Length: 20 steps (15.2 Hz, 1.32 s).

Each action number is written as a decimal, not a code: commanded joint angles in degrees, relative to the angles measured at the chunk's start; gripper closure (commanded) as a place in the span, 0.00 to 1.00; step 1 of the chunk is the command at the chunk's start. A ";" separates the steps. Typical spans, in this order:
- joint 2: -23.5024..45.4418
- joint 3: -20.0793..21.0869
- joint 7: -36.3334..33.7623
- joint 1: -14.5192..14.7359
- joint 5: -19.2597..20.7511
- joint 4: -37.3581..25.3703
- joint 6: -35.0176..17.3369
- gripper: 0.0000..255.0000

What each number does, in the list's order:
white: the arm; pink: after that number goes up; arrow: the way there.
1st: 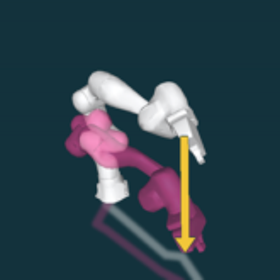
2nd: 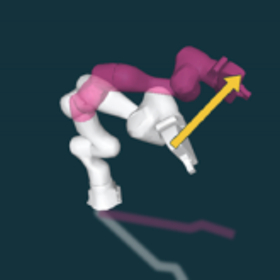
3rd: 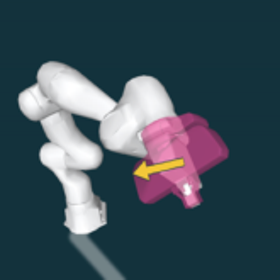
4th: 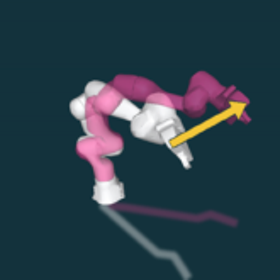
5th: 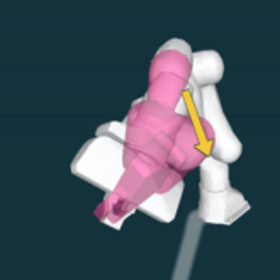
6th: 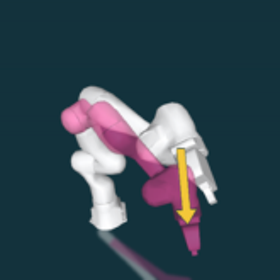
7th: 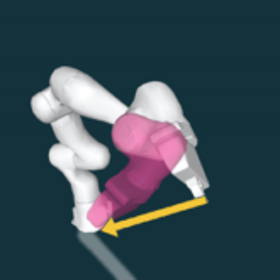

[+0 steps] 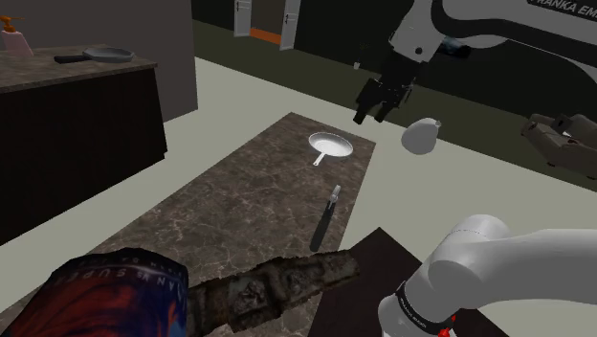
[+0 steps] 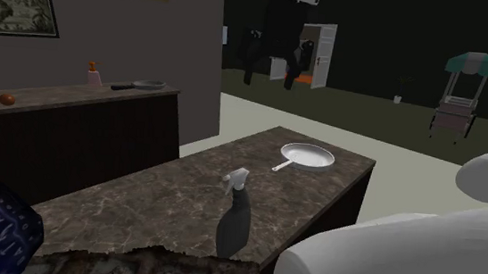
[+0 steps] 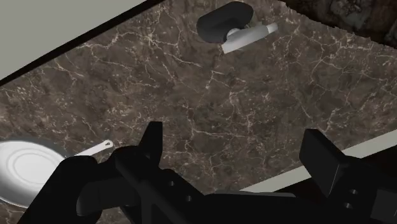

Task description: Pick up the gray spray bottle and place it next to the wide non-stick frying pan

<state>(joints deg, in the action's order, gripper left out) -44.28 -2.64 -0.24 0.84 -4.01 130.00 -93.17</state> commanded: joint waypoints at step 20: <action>-17.60 48.36 -64.03 -9.55 -12.12 37.18 -29.06 0.00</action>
<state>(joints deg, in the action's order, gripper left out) -63.18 42.03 -59.82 -7.69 -15.06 166.75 -120.40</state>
